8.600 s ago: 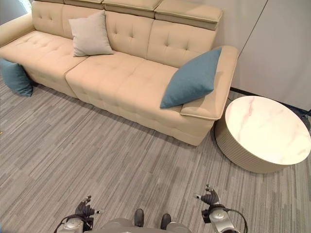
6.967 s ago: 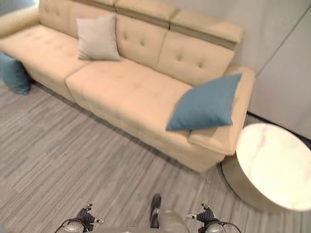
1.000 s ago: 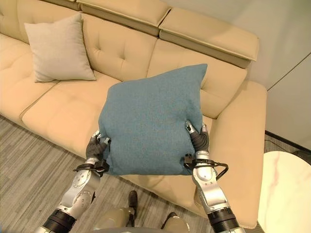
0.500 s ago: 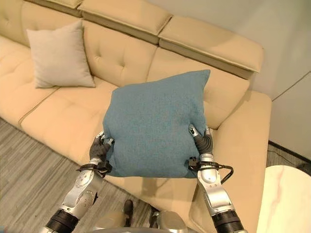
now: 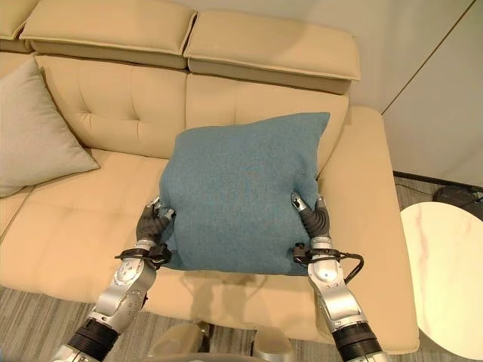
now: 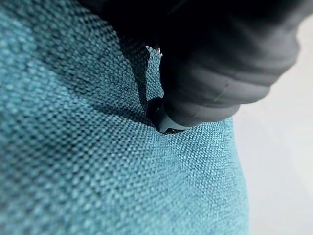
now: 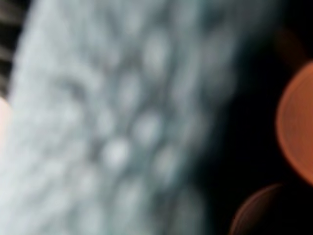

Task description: Pick up all the scattered cushions and arrange them neatly on the sofa.

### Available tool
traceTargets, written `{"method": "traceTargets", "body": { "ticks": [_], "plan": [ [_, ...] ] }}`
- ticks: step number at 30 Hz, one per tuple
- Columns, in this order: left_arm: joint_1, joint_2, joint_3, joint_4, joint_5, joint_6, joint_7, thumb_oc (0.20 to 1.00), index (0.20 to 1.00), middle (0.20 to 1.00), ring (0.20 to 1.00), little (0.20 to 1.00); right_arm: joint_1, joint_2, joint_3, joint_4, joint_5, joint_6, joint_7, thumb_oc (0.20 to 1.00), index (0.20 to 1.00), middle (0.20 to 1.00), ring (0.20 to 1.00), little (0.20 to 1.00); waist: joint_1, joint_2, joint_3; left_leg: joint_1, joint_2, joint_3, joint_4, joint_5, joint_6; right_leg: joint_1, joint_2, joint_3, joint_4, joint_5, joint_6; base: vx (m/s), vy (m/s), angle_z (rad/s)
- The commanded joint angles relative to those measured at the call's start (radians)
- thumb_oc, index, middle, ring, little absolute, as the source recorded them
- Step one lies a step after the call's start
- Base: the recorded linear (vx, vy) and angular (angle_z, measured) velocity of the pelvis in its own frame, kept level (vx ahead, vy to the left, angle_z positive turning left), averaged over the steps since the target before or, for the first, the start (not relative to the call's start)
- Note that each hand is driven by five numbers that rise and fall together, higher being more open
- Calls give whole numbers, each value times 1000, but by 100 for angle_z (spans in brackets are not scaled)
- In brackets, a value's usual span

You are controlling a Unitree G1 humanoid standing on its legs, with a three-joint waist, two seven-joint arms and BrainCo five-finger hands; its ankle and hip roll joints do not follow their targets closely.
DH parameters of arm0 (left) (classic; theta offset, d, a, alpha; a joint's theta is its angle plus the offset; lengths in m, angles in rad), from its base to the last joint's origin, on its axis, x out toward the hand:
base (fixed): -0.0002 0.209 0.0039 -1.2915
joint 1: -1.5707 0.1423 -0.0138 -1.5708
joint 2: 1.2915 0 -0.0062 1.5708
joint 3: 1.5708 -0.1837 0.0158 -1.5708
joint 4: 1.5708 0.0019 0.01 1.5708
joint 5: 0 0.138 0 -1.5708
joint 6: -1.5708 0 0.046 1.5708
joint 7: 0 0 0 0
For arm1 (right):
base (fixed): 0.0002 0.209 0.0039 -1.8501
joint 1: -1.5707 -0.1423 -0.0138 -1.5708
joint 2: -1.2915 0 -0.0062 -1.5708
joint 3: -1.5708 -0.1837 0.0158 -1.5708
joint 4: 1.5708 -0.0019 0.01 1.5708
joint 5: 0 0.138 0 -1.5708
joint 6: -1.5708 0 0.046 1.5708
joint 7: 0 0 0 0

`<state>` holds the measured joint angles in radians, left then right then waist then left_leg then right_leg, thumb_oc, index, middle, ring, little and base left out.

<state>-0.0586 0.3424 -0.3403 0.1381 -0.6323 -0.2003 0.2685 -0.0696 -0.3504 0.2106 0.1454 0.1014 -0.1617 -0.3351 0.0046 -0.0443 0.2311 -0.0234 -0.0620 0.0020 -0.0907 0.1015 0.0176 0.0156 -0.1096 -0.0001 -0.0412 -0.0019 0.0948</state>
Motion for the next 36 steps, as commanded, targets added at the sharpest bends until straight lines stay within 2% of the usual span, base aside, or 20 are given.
{"method": "traceTargets", "body": {
  "ticks": [1,7,8,11,13,14,15,17,18,20,24,25,27,30,31,32,33,34,35,36],
  "plan": [
    [-168,-17,-13,-96,120,-105,-28,200,200,200,200,200,-224,17,76,-9,-86,-71,-13,200,200,200,200,200,47,-41,-22,-93,57,54,89,-160,-9,-136,16,-76,43,53,51,-312,54,-124],
    [-417,-21,-71,28,170,-140,48,200,200,200,200,200,-460,-24,116,91,-110,-76,-104,200,200,200,200,200,41,-29,16,-246,42,40,32,-83,-32,-267,-2,-103,-22,111,45,-165,-18,2],
    [-505,-16,-79,70,175,-151,74,200,200,200,200,200,-533,-46,126,127,-115,-73,-131,200,200,200,200,200,39,-23,12,-291,45,31,15,-58,-45,-308,-4,-112,-35,121,44,-111,-40,29],
    [-658,-6,-106,144,189,-169,122,200,200,200,200,200,-666,-78,139,193,-117,-75,-182,200,200,200,200,200,34,-17,12,-351,48,23,5,-33,-62,-367,-4,-124,-41,131,45,-64,-40,20],
    [-859,25,-132,252,216,-185,182,200,200,200,200,200,-846,-103,171,278,-120,-83,-244,200,200,200,200,200,31,-17,19,-419,56,14,3,-10,-76,-442,-3,-129,-46,153,56,-70,-48,4],
    [-894,30,-134,267,231,-188,196,200,200,200,200,200,-876,-109,174,288,-135,-85,-262,200,200,200,200,200,31,-17,20,-429,60,14,3,-11,-79,-454,0,-128,-46,151,58,-46,-32,-2],
    [-936,42,-135,281,247,-193,217,200,200,200,200,200,-916,-117,181,295,-153,-91,-284,200,200,200,200,200,32,-18,20,-447,61,12,3,-6,-82,-474,1,-125,-46,154,60,-16,-22,-6],
    [-1021,61,-122,272,342,-223,313,200,200,200,200,200,-989,-144,181,287,-282,-91,-407,200,200,200,200,200,24,-18,11,-507,65,1,3,7,-88,-542,2,-122,-46,164,63,-11,-5,-4],
    [-1020,61,-115,259,359,-228,333,200,200,200,200,200,-988,-145,178,279,-308,-88,-425,200,200,200,200,200,22,-17,9,-510,66,1,3,2,-89,-546,4,-120,-46,159,64,25,-1,-4],
    [-1089,88,-134,270,479,-218,422,200,200,200,200,200,-1022,-170,206,292,-412,-76,-494,200,200,200,200,200,6,-12,-8,-547,66,-1,3,4,-94,-586,4,-114,-46,161,64,52,0,-4],
    [-1296,120,-226,407,493,-202,444,200,200,200,200,200,-1130,-169,259,425,-383,-65,-530,200,200,200,200,200,-10,1,-17,-592,66,0,3,10,-98,-633,0,-107,-46,169,70,8,5,-1],
    [-1301,120,-227,411,492,-204,444,200,200,200,200,200,-1134,-169,260,428,-382,-66,-531,200,200,200,200,200,-9,0,-16,-594,66,1,3,11,-98,-635,0,-107,-46,169,70,21,26,-6],
    [-1449,134,-303,564,454,-186,416,200,200,200,200,200,-1237,-170,306,557,-322,-54,-531,200,200,200,200,200,-22,8,-14,-620,65,0,3,16,-97,-662,-1,-97,-46,179,75,19,30,-4],
    [-1557,147,-367,683,420,-160,362,200,200,200,200,200,-1338,-181,358,680,-240,-39,-491,200,200,200,200,200,-25,17,-5,-651,64,0,3,22,-94,-700,-1,-90,-46,187,80,29,25,-9],
    [-1595,138,-382,751,383,-150,335,404,404,404,404,404,-1390,-182,400,750,-183,-31,-445,200,200,200,200,200,-26,18,-2,-670,62,1,3,28,-95,-717,1,-85,-46,192,82,17,-2,-11],
    [-1612,133,-383,784,353,-147,317,887,887,887,887,887,-1421,-186,425,797,-142,-28,-415,200,200,200,200,200,-26,19,2,-682,64,0,3,31,-95,-729,1,-84,-46,195,83,22,-1,-6],
    [-1619,121,-379,819,296,-145,300,1000,1000,1000,1000,1000,-1455,-188,460,855,-69,-18,-371,435,435,435,435,435,-24,19,7,-697,64,-1,3,36,-96,-748,6,-85,-46,198,84,19,-12,-3],
    [-1620,112,-375,827,276,-142,288,1000,1000,1000,1000,1000,-1465,-192,469,878,-39,-12,-354,780,780,780,780,780,-25,19,10,-703,64,-1,3,38,-97,-755,7,-84,-46,200,84,25,5,-4],
    [-1613,110,-375,833,264,-136,279,1000,1000,1000,1000,1000,-1476,-199,485,903,-2,-3,-335,1000,1000,1000,1000,1000,-25,20,16,-718,63,-2,3,43,-99,-770,9,-83,-46,204,85,13,1,-3],
    [-1604,104,-375,837,263,-131,273,1000,1000,1000,1000,1000,-1475,-205,492,915,6,0,-325,1000,1000,1000,1000,1000,-26,18,17,-725,64,-3,3,44,-99,-778,10,-83,-46,205,85,21,-8,-5]
  ]
}}
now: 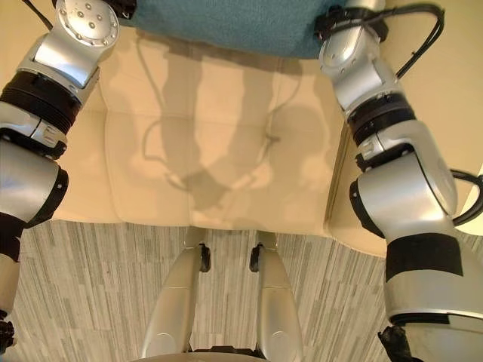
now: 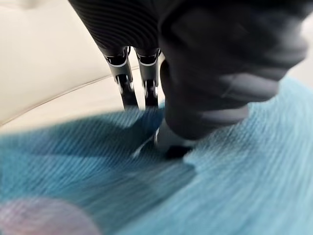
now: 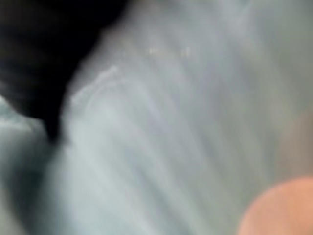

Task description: Pick up all the scattered cushions and arrange them neatly on the sofa.

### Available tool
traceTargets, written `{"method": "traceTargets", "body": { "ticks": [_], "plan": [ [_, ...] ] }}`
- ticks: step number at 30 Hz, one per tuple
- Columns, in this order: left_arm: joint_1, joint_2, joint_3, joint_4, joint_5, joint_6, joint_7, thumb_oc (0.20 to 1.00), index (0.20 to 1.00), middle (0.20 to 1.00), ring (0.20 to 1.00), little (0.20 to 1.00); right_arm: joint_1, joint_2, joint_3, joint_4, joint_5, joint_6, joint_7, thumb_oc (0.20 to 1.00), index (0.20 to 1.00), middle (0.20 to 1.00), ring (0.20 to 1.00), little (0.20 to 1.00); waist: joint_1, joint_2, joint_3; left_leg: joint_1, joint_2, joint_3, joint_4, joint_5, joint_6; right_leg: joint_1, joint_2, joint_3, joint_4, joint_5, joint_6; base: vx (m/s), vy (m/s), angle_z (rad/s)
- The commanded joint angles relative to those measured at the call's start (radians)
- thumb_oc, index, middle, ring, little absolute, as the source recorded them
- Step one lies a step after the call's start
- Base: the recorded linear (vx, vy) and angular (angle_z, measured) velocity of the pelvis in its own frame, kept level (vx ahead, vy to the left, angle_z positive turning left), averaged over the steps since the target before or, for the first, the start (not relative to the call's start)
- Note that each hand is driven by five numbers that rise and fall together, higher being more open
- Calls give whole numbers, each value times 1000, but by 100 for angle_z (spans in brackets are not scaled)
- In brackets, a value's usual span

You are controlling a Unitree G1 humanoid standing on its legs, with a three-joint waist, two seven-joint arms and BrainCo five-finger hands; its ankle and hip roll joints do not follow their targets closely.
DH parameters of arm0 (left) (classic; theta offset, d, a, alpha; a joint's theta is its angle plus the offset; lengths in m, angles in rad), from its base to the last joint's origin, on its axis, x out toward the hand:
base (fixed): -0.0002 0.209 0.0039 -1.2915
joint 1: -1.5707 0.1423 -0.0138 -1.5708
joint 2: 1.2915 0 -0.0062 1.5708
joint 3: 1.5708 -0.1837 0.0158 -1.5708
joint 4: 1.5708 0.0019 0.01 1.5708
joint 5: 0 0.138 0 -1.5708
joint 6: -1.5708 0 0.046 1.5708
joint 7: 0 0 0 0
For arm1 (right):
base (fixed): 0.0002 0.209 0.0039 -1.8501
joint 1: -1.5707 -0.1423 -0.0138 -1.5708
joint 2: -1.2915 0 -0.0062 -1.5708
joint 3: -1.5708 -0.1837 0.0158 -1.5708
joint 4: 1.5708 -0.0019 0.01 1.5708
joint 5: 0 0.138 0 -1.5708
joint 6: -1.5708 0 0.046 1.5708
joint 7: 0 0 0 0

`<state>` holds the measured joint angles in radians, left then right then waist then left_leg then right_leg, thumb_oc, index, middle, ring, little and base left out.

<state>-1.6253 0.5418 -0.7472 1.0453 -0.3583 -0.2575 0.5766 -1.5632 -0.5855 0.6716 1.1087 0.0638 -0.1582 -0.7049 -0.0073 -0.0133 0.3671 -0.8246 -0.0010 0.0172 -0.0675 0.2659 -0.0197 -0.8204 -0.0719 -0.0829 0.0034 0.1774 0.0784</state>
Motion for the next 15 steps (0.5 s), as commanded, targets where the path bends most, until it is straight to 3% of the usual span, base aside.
{"method": "traceTargets", "body": {
  "ticks": [1,9,15],
  "plan": [
    [-30,-97,37,-63,-15,-72,-39,1000,1000,1000,1000,1000,14,25,39,-38,51,-2,53,1000,1000,1000,1000,1000,-15,-14,-120,69,3,-19,-20,-119,-62,50,-26,-2,-91,27,102,19,-19,-6],
    [34,-75,67,29,-65,-51,-85,1000,1000,1000,1000,1000,36,-8,69,22,111,-1,127,1000,1000,1000,1000,1000,-16,-24,-122,26,-1,-25,-20,-107,-66,3,-18,-9,-91,32,101,9,-18,-2],
    [125,11,134,31,-111,-56,-108,1000,1000,1000,1000,1000,97,-85,36,13,131,-11,146,1000,1000,1000,1000,1000,-8,-26,-133,31,-1,-35,-20,-105,-71,12,-17,-20,-91,27,101,-1,-15,4]
  ]
}}
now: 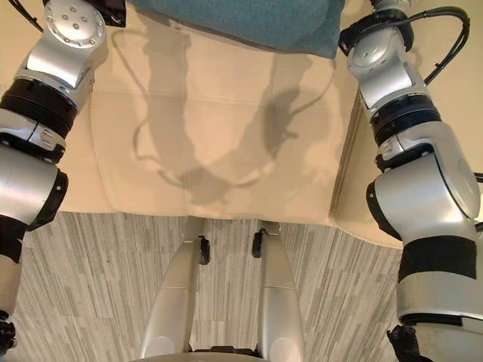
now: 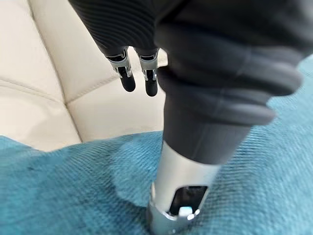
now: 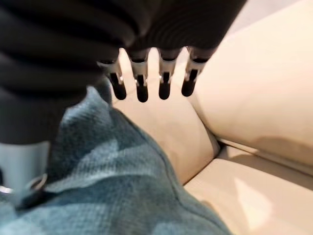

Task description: Pick up all the scattered cushions and arrange them neatly on the sofa.

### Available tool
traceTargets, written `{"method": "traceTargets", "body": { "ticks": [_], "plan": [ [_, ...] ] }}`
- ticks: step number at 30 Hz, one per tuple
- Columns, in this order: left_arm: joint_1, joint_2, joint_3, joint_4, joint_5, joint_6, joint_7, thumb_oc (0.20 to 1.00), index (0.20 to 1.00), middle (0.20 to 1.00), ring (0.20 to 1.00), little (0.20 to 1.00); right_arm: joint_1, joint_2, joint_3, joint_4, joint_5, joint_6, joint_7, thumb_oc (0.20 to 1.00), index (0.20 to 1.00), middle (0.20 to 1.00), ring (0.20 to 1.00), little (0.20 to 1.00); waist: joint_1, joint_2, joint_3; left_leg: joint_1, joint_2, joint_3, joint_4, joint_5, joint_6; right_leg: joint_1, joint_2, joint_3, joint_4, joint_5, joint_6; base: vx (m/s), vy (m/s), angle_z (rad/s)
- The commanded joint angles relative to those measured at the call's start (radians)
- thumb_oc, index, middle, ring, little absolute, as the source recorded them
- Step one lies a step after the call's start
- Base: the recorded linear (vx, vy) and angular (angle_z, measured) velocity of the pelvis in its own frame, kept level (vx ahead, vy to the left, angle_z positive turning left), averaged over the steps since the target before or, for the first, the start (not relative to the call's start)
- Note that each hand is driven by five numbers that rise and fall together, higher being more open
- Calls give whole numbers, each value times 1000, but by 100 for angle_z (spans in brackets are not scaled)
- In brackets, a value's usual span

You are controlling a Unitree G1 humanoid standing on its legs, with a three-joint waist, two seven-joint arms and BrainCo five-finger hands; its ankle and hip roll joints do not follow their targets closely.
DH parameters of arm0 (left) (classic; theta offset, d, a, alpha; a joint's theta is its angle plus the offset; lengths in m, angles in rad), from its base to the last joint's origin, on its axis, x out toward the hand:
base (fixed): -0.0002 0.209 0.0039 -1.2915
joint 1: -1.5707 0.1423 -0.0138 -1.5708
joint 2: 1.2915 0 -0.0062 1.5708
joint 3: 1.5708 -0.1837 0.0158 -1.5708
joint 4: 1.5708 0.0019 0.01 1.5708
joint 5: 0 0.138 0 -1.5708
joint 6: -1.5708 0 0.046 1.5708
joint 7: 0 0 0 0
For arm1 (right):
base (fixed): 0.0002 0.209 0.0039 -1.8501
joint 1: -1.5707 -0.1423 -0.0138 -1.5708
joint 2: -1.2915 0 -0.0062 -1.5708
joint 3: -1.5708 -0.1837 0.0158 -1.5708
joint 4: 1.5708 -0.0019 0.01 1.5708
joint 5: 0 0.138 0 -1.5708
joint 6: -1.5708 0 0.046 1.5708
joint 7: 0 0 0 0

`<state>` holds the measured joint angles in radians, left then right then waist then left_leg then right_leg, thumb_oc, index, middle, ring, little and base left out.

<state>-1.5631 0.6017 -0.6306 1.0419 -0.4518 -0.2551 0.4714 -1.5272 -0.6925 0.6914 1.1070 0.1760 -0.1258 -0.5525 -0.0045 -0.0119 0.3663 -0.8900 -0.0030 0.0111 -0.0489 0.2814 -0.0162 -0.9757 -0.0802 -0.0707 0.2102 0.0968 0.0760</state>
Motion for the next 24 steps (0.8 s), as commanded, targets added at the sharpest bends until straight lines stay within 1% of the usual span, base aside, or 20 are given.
{"method": "traceTargets", "body": {
  "ticks": [1,2,3,4,5,8,9,10,11,12,13,14,15,16,19,20,23,24],
  "plan": [
    [110,-8,44,17,-25,-63,-8,1000,1000,1000,1000,1000,107,-16,-7,-2,20,-46,-5,1000,1000,1000,1000,1000,-8,-31,-133,107,2,-31,-38,-121,-76,180,-8,-38,-297,106,103,-6,-19,5],
    [136,14,58,7,-27,-64,-11,1000,1000,1000,1000,1000,133,-37,-27,-22,22,-48,-4,1000,1000,1000,1000,1000,-8,-33,-133,115,3,-31,-38,-122,-77,188,-8,-40,-297,105,103,-7,-38,7],
    [212,55,102,-35,-34,-73,-18,1000,1000,1000,1000,1000,210,-71,-79,-71,22,-55,-2,1000,1000,1000,1000,1000,-7,-37,-135,136,3,-31,-38,-127,-78,210,-8,-44,-297,100,101,-3,-38,10],
    [261,77,127,-74,-30,-80,-18,1000,1000,1000,1000,1000,257,-87,-108,-100,15,-56,-2,1000,1000,1000,1000,1000,-6,-39,-136,148,5,-32,-38,-129,-80,224,-8,-48,-297,97,100,3,-59,14],
    [362,99,173,-157,-13,-89,-17,1000,1000,1000,1000,1000,353,-109,-171,-169,-2,-62,-3,1000,1000,1000,1000,1000,-5,-44,-137,181,7,-35,-38,-139,-80,257,-10,-53,-297,89,97,5,-47,18],
    [562,95,271,-307,29,-97,-14,1000,1000,1000,1000,1000,551,-109,-305,-302,-44,-75,-3,1000,1000,1000,1000,1000,-5,-53,-138,246,12,-35,-38,-160,-82,328,-12,-63,-297,74,92,17,-50,13],
    [631,85,302,-345,41,-95,-22,1000,1000,1000,1000,1000,613,-98,-342,-332,-60,-75,0,1000,1000,1000,1000,1000,-4,-57,-140,271,11,-33,-38,-168,-81,355,-11,-67,-297,67,89,41,-66,8],
    [758,54,352,-410,76,-91,-38,1000,1000,1000,1000,1000,740,-66,-418,-399,-87,-83,14,1000,1000,1000,1000,1000,-5,-62,-144,320,12,-30,-38,-180,-81,410,-11,-74,-297,55,86,39,-58,6],
    [831,39,375,-449,98,-84,-51,1000,1000,1000,1000,1000,809,-51,-449,-444,-112,-79,27,1000,1000,1000,1000,1000,-5,-66,-148,346,11,-29,-38,-183,-79,436,-13,-78,-297,52,85,73,-64,5],
    [964,4,409,-518,138,-75,-72,1000,1000,1000,1000,1000,950,4,-503,-494,-131,-90,55,1000,1000,1000,1000,1000,-2,-69,-155,401,13,-27,-38,-202,-77,496,-12,-87,-297,37,81,48,-39,1],
    [967,4,408,-521,139,-74,-71,1000,1000,1000,1000,1000,955,5,-505,-498,-132,-89,55,1000,1000,1000,1000,1000,-2,-70,-156,400,12,-28,-38,-197,-76,495,-14,-87,-297,39,81,87,-44,3],
    [1113,-28,447,-597,187,-63,-96,1000,1000,1000,1000,1000,1084,58,-552,-559,-150,-98,88,1000,1000,1000,1000,1000,3,-73,-162,457,15,-24,-38,-218,-72,555,-13,-93,-297,24,80,44,-19,1],
    [1190,-59,464,-619,193,-55,-113,1000,1000,1000,1000,1000,1152,88,-570,-580,-160,-98,102,1000,1000,1000,1000,1000,4,-73,-166,482,14,-23,-38,-217,-69,584,-15,-99,-297,20,79,83,-23,0],
    [1245,-72,479,-634,200,-51,-127,1000,1000,1000,1000,1000,1196,103,-583,-597,-171,-96,118,1000,1000,1000,1000,1000,5,-74,-172,500,12,-22,-38,-221,-66,605,-15,-101,-297,14,78,46,-22,-1],
    [1404,-100,519,-649,225,-35,-175,1000,1000,1000,1000,1000,1330,153,-604,-628,-199,-95,171,1000,1000,1000,1000,1000,11,-74,-190,572,15,-18,-38,-234,-57,677,-12,-111,-297,-6,74,66,-10,13],
    [1497,-125,544,-631,237,-23,-204,1000,1000,1000,1000,1000,1403,176,-616,-633,-219,-93,200,1000,1000,1000,1000,1000,14,-74,-198,617,17,-15,-38,-243,-50,719,-10,-115,-297,-16,72,65,2,17],
    [1601,-160,561,-570,258,-3,-239,1000,1000,1000,1000,1000,1487,205,-598,-618,-258,-85,242,1000,1000,1000,1000,1000,21,-71,-216,681,21,-16,-38,-255,-41,785,-3,-125,-297,-36,66,39,0,16],
    [1641,-182,560,-507,279,11,-259,1000,1000,1000,1000,1000,1518,220,-577,-591,-286,-85,265,1000,1000,1000,1000,1000,28,-69,-235,717,23,-14,-38,-261,-38,824,0,-129,-297,-46,63,29,-7,17]
  ]
}}
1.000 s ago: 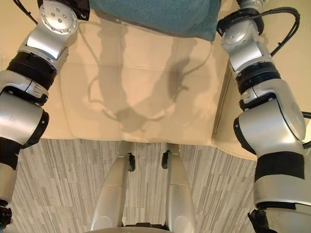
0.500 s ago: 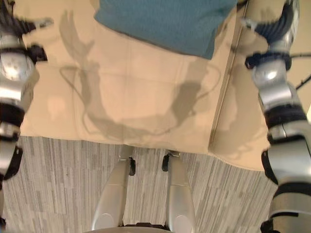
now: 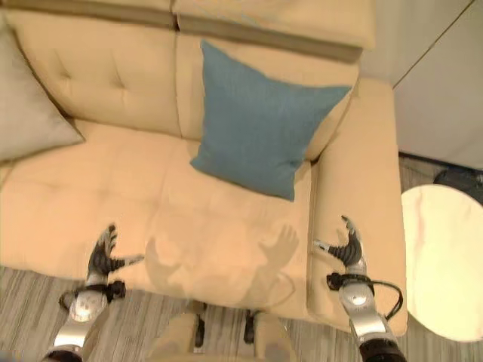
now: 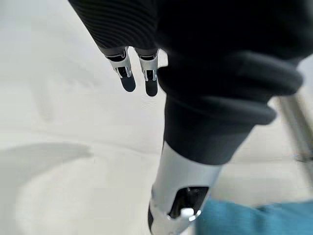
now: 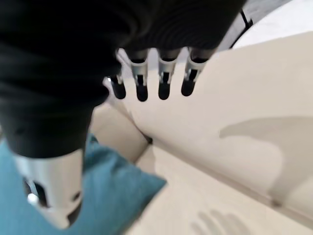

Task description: Pick up all the scattered cushions and arrange them neatly on the sofa.

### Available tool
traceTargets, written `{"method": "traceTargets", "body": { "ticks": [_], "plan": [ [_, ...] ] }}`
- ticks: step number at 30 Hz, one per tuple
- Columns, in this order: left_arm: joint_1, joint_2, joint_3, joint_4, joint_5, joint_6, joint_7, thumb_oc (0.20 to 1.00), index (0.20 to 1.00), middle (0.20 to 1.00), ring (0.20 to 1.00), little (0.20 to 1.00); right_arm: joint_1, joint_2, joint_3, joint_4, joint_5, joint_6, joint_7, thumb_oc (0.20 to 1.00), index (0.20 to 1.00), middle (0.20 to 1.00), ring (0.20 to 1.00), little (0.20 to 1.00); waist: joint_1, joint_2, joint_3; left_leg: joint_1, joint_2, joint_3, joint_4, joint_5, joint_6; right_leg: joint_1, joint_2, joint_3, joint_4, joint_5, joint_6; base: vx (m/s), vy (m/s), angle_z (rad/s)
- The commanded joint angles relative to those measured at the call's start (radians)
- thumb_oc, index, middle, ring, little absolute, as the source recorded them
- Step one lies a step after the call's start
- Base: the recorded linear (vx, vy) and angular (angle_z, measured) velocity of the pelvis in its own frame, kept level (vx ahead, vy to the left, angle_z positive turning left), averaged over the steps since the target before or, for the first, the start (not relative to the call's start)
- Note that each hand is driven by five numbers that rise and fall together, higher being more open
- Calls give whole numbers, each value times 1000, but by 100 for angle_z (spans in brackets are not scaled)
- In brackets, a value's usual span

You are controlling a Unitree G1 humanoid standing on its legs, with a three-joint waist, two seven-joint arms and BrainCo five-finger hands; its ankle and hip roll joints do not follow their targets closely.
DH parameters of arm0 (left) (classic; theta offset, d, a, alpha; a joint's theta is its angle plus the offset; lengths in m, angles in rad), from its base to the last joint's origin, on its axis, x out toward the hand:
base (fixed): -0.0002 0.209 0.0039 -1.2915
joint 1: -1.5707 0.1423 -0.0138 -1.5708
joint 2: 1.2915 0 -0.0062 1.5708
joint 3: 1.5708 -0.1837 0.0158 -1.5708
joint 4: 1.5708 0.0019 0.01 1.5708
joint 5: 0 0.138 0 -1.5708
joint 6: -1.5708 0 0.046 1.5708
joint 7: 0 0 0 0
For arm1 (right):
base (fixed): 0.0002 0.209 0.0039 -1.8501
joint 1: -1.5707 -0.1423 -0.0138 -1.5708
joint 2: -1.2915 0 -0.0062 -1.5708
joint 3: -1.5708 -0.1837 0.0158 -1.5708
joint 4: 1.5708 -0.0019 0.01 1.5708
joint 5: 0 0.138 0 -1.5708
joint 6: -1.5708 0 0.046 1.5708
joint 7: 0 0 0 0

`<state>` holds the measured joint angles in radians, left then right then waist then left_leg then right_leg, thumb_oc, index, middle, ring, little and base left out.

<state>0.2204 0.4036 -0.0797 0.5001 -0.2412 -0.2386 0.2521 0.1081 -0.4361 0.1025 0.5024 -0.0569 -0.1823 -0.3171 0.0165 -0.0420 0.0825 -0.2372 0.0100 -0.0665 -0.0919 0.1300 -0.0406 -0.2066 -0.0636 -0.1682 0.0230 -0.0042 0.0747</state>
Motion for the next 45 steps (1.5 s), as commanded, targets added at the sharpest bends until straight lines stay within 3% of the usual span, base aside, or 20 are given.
{"method": "traceTargets", "body": {
  "ticks": [1,5,11,14,15,16,17,18,20,24,27,28,30,31,37,41,42,43,45],
  "plan": [
    [-120,-7,2,130,91,9,-54,1000,1000,1000,1000,1000,-97,-22,53,68,-90,-28,46,1000,1000,1000,1000,1000,14,-40,33,101,15,63,5,-115,-14,95,-10,-35,-110,42,58,40,-9,14],
    [-111,-52,-15,384,167,30,-66,1000,1000,1000,1000,1000,-84,8,132,226,-158,-22,71,1000,1000,1000,1000,1000,33,-42,5,165,25,52,5,-125,-18,172,4,-48,-110,13,45,-7,-40,8],
    [-135,-69,-7,562,207,42,-72,1000,1000,1000,1000,1000,-83,39,165,389,-164,-9,79,1000,1000,1000,1000,1000,56,-45,17,184,44,24,16,-106,-30,206,29,-50,-110,-11,25,-67,-81,28],
    [-163,-84,-5,627,204,47,-60,1000,1000,1000,1000,1000,-108,46,163,466,-145,2,69,1000,1000,1000,1000,1000,61,-57,53,105,21,23,162,-147,-29,190,11,-60,-110,4,19,-232,-38,37],
    [-174,-90,-7,631,211,51,-60,1000,1000,1000,1000,1000,-116,47,157,489,-137,8,66,1000,1000,1000,1000,1000,54,-70,61,103,7,48,235,-206,-17,177,-12,-74,-110,18,20,-376,51,60],
    [-181,-98,-14,628,212,53,-59,1000,1000,1000,1000,1000,-116,54,141,526,-122,19,66,1000,1000,1000,1000,1000,24,-70,57,149,19,119,271,-273,-4,156,-30,-103,-110,29,22,-342,115,114],
    [-191,-102,-24,627,215,55,-63,1000,1000,1000,1000,1000,-110,66,128,558,-114,30,66,1000,1000,1000,1000,1000,1,-54,42,214,51,193,222,-281,-10,147,-33,-143,-110,29,24,-229,143,114],
    [-200,-103,-39,619,220,57,-63,1000,1000,1000,1000,1000,-108,75,121,582,-107,36,65,1000,1000,1000,1000,1000,-9,-48,38,229,56,223,195,-271,-9,145,-37,-165,-110,32,24,-96,173,139],
    [-207,-110,-57,615,225,60,-63,1000,1000,1000,1000,1000,-121,89,127,621,-102,48,67,1000,1000,1000,1000,1000,-10,-46,34,241,37,226,155,-267,-4,143,-47,-185,-110,50,28,-61,144,134],
    [-207,-132,-52,654,221,69,-64,1000,1000,1000,1000,1000,-155,124,160,673,-129,72,76,1000,1000,1000,1000,1000,16,-49,47,272,-19,166,57,-247,23,120,-69,-193,-90,96,54,-118,152,36],
    [-205,-123,-42,675,227,77,-62,1000,1000,1000,1000,1000,-174,130,177,670,-145,80,74,1000,1000,1000,1000,1000,34,-45,65,277,-28,135,25,-222,39,78,-82,-174,-2,83,63,-185,123,4],
    [-225,-104,-61,676,236,79,-55,1000,1000,1000,1000,1000,-189,133,184,667,-140,86,77,1000,1000,1000,1000,1000,22,-40,80,257,-42,78,15,-196,55,42,-30,-1,85,36,64,-177,60,23],
    [-241,-97,-64,673,236,81,-51,1000,1000,1000,1000,1000,-186,136,176,679,-121,88,76,1000,1000,1000,1000,1000,17,-40,67,235,-54,37,12,-176,58,67,11,95,96,0,64,-122,-1,136],
    [-244,-95,-66,679,232,80,-47,1000,1000,1000,1000,1000,-182,138,172,686,-105,91,78,1000,1000,1000,1000,1000,20,-45,54,218,-61,8,7,-166,56,97,24,132,70,-15,48,17,-86,167],
    [-237,-107,-56,694,207,79,-42,1000,1000,1000,1000,1000,-180,134,160,698,-71,87,85,1000,1000,1000,1000,1000,34,-56,32,210,-68,-56,6,-149,33,175,40,131,-40,-10,27,37,-122,67],
    [-243,-127,-71,703,206,82,-44,1000,1000,1000,1000,1000,-179,127,138,701,-51,82,79,1000,1000,1000,1000,1000,27,-61,53,174,-78,-84,55,-144,14,209,38,69,-85,-8,18,-19,-100,81],
    [-247,-131,-75,702,205,82,-45,1000,1000,1000,1000,1000,-182,123,133,704,-48,82,77,1000,1000,1000,1000,1000,24,-62,59,156,-79,-70,78,-149,11,212,32,51,-91,-6,18,-54,-15,111],
    [-252,-137,-81,706,206,87,-41,1000,1000,1000,1000,1000,-178,120,118,701,-39,82,76,1000,1000,1000,1000,1000,8,-63,62,134,-54,41,109,-159,13,217,13,1,-93,-9,19,-63,13,87],
    [-254,-137,-79,700,210,91,-41,1000,1000,1000,1000,1000,-175,123,112,707,-32,89,74,1000,1000,1000,1000,1000,-3,-63,60,131,-24,159,130,-175,20,225,0,-38,-97,-9,20,-15,38,144]
  ]
}}
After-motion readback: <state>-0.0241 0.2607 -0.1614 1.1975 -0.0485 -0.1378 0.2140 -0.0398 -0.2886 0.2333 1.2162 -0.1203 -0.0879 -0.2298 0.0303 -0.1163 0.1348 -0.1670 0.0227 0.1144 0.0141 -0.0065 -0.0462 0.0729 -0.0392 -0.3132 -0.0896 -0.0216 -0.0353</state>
